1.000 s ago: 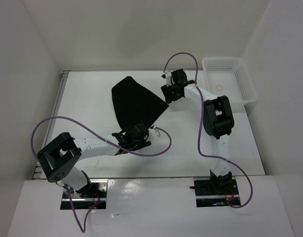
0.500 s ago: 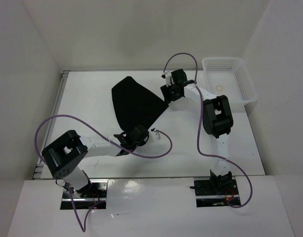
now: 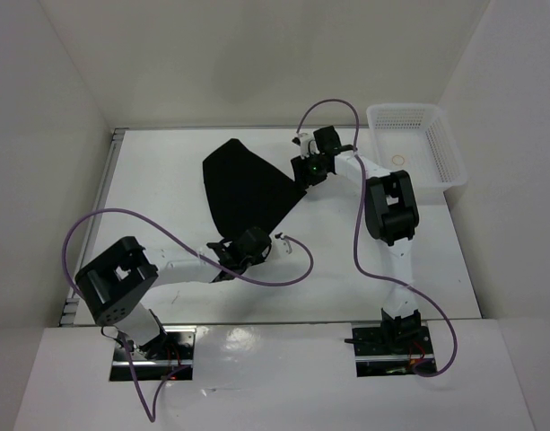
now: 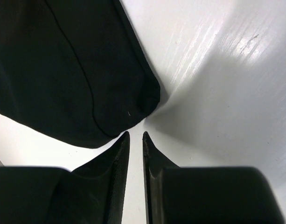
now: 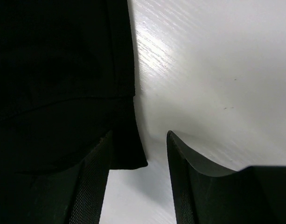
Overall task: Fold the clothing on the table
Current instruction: Flatten the skirt out
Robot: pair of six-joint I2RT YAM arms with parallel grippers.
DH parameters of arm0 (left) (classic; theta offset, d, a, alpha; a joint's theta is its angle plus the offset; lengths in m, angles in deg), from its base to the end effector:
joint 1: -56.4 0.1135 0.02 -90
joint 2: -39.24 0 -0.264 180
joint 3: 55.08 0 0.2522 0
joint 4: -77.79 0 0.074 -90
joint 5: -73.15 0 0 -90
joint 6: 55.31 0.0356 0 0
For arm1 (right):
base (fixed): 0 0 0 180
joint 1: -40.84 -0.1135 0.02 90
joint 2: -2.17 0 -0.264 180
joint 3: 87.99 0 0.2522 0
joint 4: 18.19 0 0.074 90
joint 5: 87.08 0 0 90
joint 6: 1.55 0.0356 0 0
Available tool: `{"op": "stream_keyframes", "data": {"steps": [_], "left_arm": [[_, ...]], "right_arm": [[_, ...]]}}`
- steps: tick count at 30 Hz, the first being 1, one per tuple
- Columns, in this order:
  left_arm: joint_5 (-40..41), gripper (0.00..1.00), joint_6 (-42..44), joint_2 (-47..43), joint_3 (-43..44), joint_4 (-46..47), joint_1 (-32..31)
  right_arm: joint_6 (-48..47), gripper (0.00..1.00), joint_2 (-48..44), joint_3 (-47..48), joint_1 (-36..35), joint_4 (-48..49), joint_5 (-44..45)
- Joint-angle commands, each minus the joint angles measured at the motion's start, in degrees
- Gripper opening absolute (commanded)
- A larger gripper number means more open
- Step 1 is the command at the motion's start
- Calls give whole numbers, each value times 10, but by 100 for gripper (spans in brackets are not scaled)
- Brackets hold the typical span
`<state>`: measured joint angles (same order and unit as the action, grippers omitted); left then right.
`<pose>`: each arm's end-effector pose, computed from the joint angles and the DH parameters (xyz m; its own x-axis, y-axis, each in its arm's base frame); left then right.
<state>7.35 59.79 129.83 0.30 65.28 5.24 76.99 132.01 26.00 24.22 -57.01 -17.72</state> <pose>0.1998 -0.2248 0.1533 -0.1922 0.8556 -0.4806 0.6836 0.4681 0.5600 0.4696 0.1533 0.1598 -0.6742 -0.3953 -0.6239 -0.6091 0.7753 0.1669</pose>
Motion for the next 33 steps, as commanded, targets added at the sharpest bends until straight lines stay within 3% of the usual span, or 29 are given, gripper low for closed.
{"op": "stream_keyframes", "data": {"steps": [1,5,9,19,21,23,24,26,28,33], "left_arm": [[-7,23,-14,-20,21,-8,-2],[-7,21,-14,-20,26,-13,-2],[-7,19,-19,-25,37,-19,-2],[18,11,-37,-82,77,-76,-2],[12,27,-37,-96,77,-81,-2],[4,41,-37,-96,65,-81,-2],[4,53,-37,-96,58,-69,-2],[-4,66,-37,-91,47,-60,-2],[-12,75,-31,-67,39,-53,-2],[-12,83,-12,-37,15,-14,-2]], "right_arm": [[-10,54,18,24,-4,-36,-37],[-16,35,23,24,-4,-58,-37],[-16,0,29,24,-4,-68,-26],[-22,0,-54,7,-4,-63,-20],[-22,0,-65,7,-4,-63,-20],[-29,10,-71,1,-4,-63,-20],[-29,14,-71,1,-4,-63,-20],[-29,2,-71,1,-4,-63,-20],[-23,0,-59,-4,-4,-63,-14],[-23,0,-53,-4,-4,-68,-26]]}}
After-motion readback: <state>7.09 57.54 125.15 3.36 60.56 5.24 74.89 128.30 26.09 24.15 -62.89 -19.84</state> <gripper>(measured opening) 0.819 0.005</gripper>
